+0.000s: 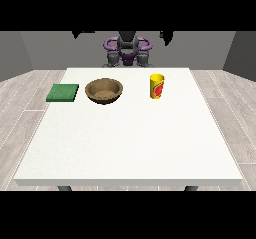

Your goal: Pick the cup and pour the ball into the bowl, then pick the bowl and place it on the pad

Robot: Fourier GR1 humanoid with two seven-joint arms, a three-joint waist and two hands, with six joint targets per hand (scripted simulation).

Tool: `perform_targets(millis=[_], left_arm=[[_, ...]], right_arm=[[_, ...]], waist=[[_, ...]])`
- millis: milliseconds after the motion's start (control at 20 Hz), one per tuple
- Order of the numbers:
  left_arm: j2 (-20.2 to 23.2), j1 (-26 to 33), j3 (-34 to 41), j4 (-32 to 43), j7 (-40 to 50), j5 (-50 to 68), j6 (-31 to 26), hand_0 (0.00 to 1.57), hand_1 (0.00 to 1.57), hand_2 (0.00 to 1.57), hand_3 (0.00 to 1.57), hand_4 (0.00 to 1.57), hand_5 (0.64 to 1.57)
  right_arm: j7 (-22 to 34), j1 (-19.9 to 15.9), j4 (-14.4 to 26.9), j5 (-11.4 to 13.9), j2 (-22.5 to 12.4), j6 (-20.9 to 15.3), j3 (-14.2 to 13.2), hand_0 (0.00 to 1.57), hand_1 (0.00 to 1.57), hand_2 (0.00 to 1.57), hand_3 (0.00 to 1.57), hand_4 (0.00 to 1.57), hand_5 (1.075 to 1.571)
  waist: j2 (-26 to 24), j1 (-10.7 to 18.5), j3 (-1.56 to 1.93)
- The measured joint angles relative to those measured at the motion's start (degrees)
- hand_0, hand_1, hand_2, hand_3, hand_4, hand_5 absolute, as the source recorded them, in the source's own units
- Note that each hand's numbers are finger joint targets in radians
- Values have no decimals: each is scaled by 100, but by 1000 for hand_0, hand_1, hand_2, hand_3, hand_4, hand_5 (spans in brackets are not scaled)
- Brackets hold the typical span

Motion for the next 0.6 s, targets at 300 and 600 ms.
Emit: perform_targets(millis=[300, 600], left_arm=[[161, -101, 248, 809, -1388, -58, -253, 0, 0, 0, 0, 481, 1483], [323, -185, 490, 1964, -2438, -26, -556, 0, 0, 0, 0, 41, 1457]], right_arm=[[-719, -258, 348, -140, -80, 214, -279, 0, 0, 0, 0, 685, 1548], [-1198, -248, 650, -339, -259, 562, -534, 0, 0, 0, 0, 671, 1560]], waist=[[869, -8, 0], [1184, -122, 0]])
